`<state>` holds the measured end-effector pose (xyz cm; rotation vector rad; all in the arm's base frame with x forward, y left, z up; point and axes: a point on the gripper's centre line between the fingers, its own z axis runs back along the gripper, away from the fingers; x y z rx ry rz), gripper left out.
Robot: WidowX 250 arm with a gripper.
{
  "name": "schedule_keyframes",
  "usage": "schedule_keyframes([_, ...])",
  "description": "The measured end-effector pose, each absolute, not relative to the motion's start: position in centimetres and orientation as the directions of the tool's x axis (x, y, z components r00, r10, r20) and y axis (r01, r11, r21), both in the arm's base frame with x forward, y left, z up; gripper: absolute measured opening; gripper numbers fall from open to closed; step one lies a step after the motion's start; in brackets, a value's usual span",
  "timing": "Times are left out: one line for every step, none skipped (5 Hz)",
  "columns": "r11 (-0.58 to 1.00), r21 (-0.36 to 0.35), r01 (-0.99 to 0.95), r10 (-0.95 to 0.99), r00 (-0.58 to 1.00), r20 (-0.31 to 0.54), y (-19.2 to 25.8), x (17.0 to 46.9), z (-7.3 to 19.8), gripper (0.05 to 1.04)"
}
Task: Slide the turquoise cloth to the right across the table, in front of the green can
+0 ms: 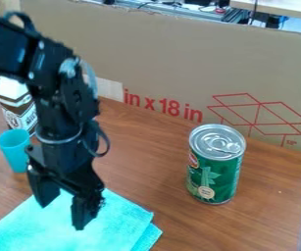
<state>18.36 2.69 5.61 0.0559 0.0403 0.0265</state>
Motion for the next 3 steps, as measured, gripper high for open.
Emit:
schedule_keyframes([0.998, 0.055, -0.016, 0.021, 0.996, -0.081, 2.9, 18.5, 3.1, 1.001])
schedule_keyframes([0.999, 0.042, -0.008, 0.011, 0.997, -0.078, 2.8, 18.6, 1.7, 1.001])
schedule_keyframes([0.999, 0.034, 0.006, -0.004, 0.998, -0.068, 1.3, 18.6, 1.3, 1.001])
